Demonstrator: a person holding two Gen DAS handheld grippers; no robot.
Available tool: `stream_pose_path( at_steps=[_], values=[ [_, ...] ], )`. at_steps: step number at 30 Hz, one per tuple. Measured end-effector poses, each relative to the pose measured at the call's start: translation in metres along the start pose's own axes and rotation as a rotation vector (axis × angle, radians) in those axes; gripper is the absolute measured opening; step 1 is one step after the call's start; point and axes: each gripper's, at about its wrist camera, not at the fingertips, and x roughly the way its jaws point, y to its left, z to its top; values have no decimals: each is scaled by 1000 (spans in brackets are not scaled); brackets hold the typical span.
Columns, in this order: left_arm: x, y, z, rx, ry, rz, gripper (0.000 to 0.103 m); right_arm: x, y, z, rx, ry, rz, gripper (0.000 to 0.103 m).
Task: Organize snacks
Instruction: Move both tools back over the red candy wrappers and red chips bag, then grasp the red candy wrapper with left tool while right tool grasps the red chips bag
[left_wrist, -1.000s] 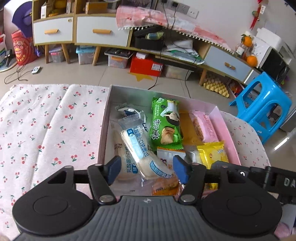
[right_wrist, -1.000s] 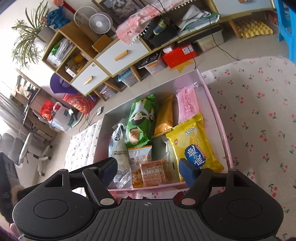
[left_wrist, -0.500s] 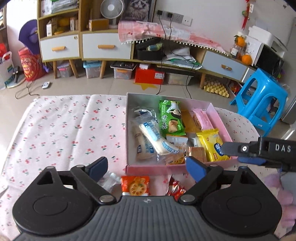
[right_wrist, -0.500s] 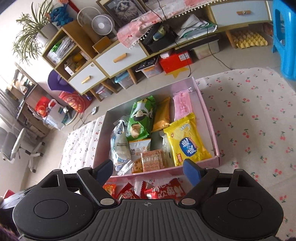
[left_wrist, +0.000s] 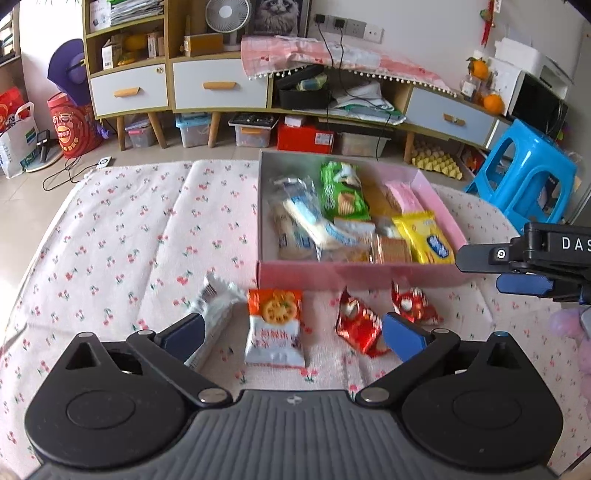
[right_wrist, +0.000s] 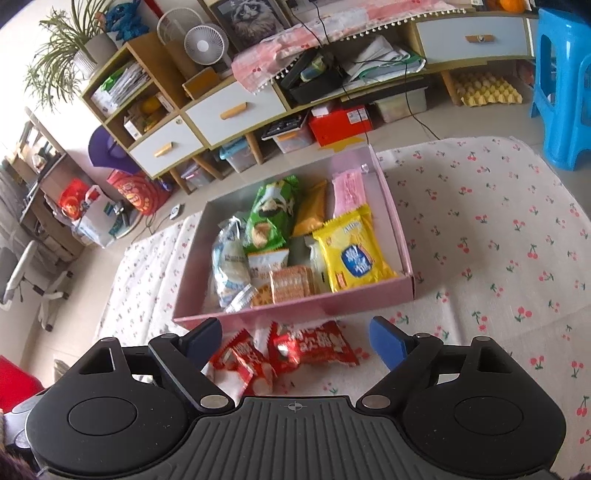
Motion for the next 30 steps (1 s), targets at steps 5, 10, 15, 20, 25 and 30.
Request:
stream_pose_path(
  at_steps=[5, 10, 15, 20, 25, 30],
  values=[
    [6, -8, -12, -1, -37, -14, 102, 7, -5, -9, -12, 16, -25, 89],
    [17, -19, -19, -4, -88, -46, 96, 17, -7, -7, -25, 25, -30, 89],
    [28, -21, -21, -32, -89, -69, 88, 34, -11, -6, -9, 53, -26, 89],
    [35, -14, -18, -103, -67, -96, 69, 49, -14, -8, -1, 77, 0, 89],
    [40, -11, -17, -144, -35, -122, 55, 61, -14, -9, -24, 79, 1, 88],
    [43, -6, -19, -186, -5, -149, 50, 68, -12, -13, -35, 93, -8, 77]
  ],
)
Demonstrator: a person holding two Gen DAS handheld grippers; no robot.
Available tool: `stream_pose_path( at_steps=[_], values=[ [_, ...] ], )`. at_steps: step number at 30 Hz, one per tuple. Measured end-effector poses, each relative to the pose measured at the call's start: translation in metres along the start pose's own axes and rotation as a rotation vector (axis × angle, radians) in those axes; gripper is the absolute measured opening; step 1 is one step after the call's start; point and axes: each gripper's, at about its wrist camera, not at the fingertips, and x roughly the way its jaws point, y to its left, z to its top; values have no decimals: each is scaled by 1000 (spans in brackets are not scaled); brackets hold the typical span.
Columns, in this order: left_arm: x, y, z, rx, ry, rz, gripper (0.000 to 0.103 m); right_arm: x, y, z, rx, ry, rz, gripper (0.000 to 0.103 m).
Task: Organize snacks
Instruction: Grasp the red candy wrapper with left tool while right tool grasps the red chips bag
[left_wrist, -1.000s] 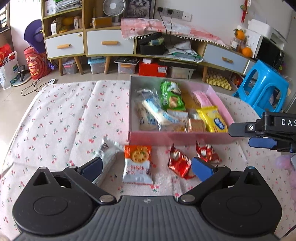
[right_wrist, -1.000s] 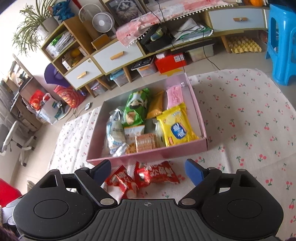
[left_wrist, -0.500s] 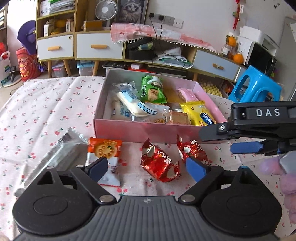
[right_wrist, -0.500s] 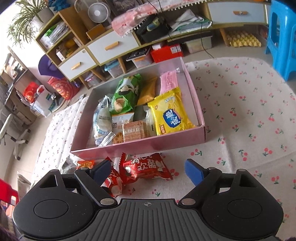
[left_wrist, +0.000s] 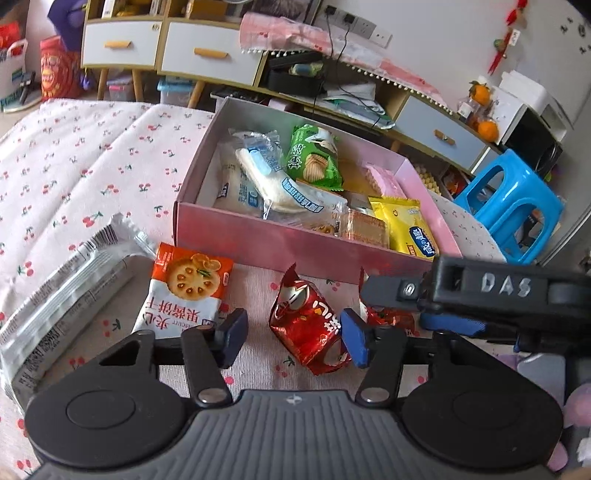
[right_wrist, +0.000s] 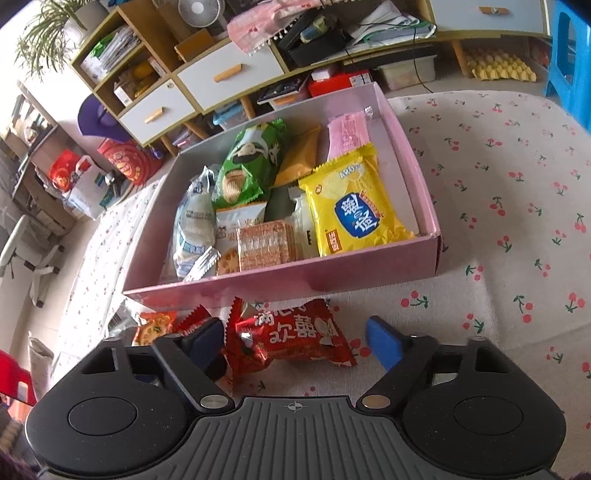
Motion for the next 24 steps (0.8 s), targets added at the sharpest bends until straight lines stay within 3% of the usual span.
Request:
stream_pose_path(
  at_steps=[2, 6, 15, 24],
  values=[
    [0, 1, 1, -6, 5, -8, 40, 1, 1, -1, -6, 3, -3, 67],
    [0, 3, 4, -33, 22, -20, 38, 1, 1, -1, -6, 0, -20, 55],
    [-3, 5, 7, -46, 48, -22, 31, -3, 5, -2, 6, 13, -27, 44],
    [-7, 4, 11, -26, 102, 5, 30, -15, 4, 0, 24, 30, -59, 44]
  ],
)
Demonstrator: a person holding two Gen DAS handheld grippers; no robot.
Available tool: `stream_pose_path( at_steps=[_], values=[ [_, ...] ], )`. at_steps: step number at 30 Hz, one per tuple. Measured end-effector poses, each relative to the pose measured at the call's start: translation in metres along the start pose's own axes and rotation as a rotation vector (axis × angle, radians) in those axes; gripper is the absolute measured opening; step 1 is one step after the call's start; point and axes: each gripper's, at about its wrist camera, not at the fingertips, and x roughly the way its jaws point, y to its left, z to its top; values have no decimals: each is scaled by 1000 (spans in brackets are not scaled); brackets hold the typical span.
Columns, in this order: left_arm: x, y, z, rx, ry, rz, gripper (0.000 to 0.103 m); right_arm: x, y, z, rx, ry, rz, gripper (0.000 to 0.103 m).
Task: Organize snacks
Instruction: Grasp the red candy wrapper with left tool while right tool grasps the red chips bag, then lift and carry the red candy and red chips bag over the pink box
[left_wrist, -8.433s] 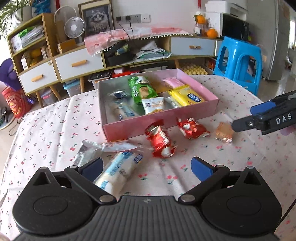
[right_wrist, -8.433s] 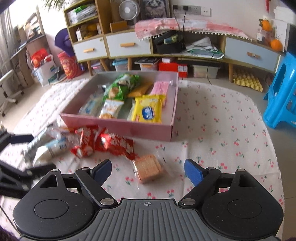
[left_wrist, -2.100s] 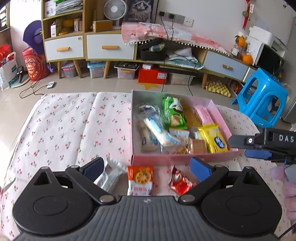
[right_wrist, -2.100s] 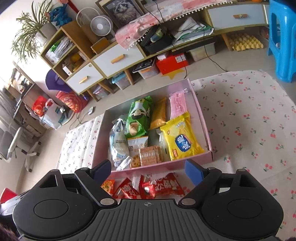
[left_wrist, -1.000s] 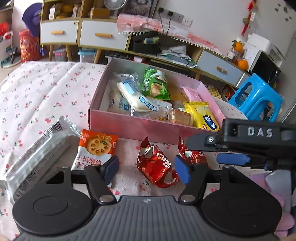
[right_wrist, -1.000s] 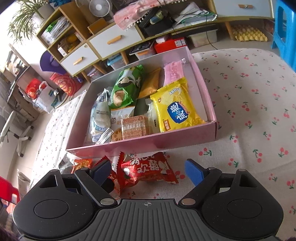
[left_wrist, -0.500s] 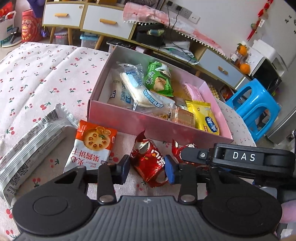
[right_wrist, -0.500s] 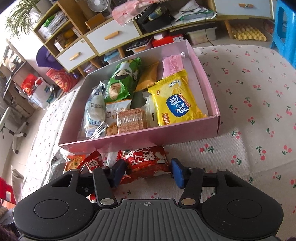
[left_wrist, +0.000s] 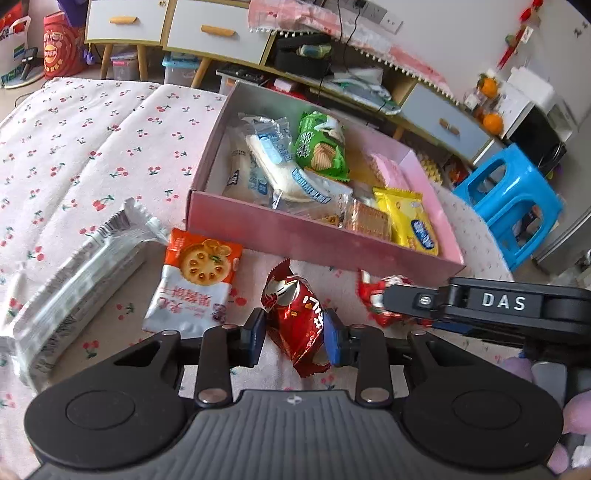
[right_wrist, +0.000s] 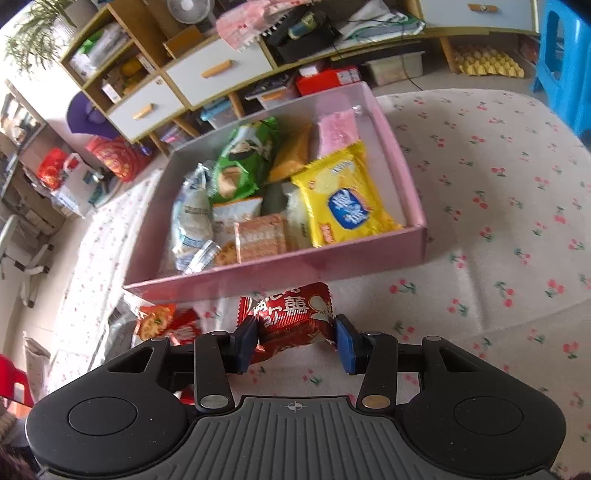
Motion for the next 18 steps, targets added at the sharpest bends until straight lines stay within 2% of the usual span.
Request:
stream_pose_path(
  at_steps=[2, 7, 11, 16, 18],
  values=[
    [-2, 0, 1, 17, 19, 11, 30, -3, -3, -2, 8, 28, -37, 44],
    [-5, 4, -5, 46, 68, -10, 30, -12, -12, -9, 10, 45, -58, 44],
    [-11, 6, -11, 75, 65, 1, 31, -14, -16, -13, -11, 48, -72, 48],
    [-17, 9, -15, 103, 60, -12, 33, -20, -23, -13, -55, 12, -60, 61],
    [-17, 11, -18, 105, 47, 12, 40, -26, -26, -13, -77, -17, -63, 76]
  ],
)
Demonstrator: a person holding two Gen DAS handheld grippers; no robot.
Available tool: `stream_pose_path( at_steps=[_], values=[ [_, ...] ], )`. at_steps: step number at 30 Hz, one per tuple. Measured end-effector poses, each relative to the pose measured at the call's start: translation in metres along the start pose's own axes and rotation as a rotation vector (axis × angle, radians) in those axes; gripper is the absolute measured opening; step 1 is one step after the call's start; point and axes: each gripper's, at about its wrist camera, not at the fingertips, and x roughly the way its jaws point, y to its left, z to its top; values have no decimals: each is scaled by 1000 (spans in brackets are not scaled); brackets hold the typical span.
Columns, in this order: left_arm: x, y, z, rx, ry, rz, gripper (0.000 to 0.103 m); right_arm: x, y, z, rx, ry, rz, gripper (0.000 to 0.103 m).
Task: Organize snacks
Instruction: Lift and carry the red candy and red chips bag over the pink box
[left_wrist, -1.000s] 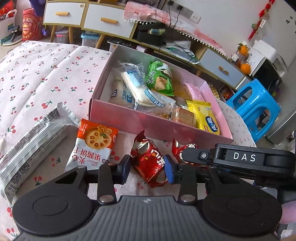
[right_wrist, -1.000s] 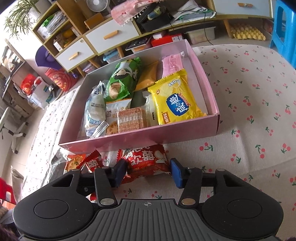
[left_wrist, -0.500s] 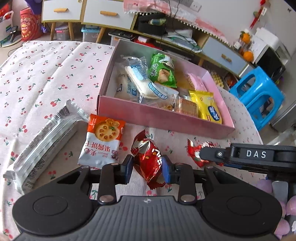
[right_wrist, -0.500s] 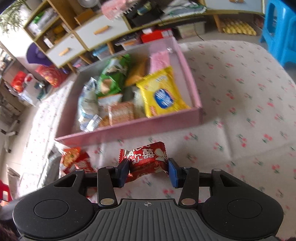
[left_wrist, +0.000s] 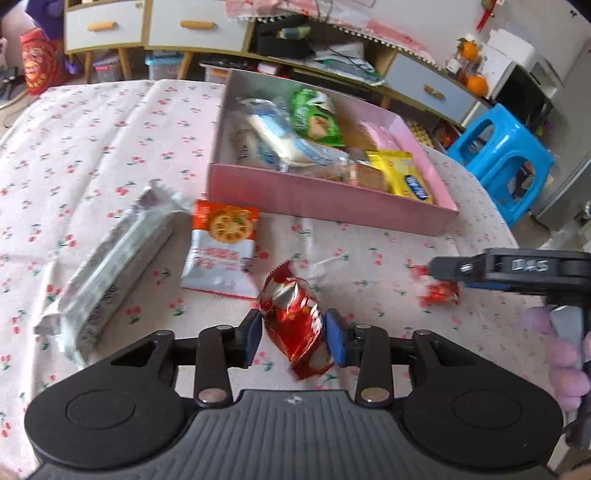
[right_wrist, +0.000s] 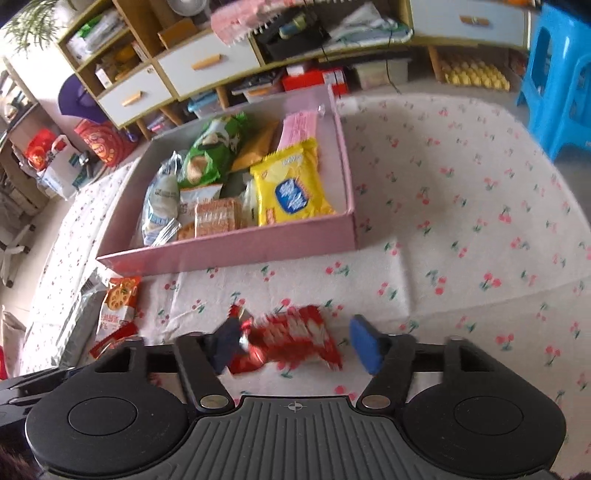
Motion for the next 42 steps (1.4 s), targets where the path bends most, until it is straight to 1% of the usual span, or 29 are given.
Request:
stream_pose_path(
  at_steps=[1, 2, 5, 8, 12, 14, 17, 18, 19, 20, 21, 22, 24, 28, 35, 39, 42],
  values=[
    [0, 0, -1, 5, -6, 16, 47, -2, -1, 0, -14, -13, 0, 78],
    [-1, 1, -2, 9, -12, 26, 51, -3, -2, -1, -26, -21, 0, 79],
    [-2, 1, -2, 10, -25, 31, 52, -2, -1, -3, -49, -19, -3, 79],
    [-3, -1, -2, 5, -38, 8, 53, 1, 6, -6, -79, -11, 14, 79],
    [1, -4, -2, -4, -40, -4, 49, 11, 17, -10, -125, 9, 4, 79],
    [4, -4, -2, -12, -30, -4, 42, 17, 21, -12, -131, 21, -3, 79],
    [8, -3, -3, -30, -13, -12, 41, 20, 23, -13, -131, 18, -19, 78],
    [8, -4, -3, -29, -17, -12, 39, 20, 23, -13, -133, 16, -25, 76],
    [8, -4, -3, -24, -18, -8, 31, 20, 24, -13, -136, 14, -28, 72],
    [8, -4, -3, -17, -14, -8, 31, 19, 24, -13, -139, 13, -26, 58],
    [7, -4, -3, -18, -14, -9, 31, 19, 24, -14, -142, 15, -26, 47],
    [6, -4, -3, -23, -12, -10, 31, 19, 25, -14, -148, 13, -39, 45],
    [5, -3, -3, -33, -10, -22, 30, 17, 24, -13, -144, 13, -37, 42],
    [-3, -5, 0, -31, -33, -43, 30, 10, 25, -11, -137, -3, -27, 41],
    [-17, -4, 12, -60, -97, -67, 30, -14, 22, -1, -78, -55, 36, 41],
    [-23, -1, 27, -71, -152, -71, 30, -26, 22, 12, -31, -84, 79, 42],
    [-22, -1, 46, -44, -171, -68, 30, -28, 20, 29, 11, -108, 92, 42]
  ],
)
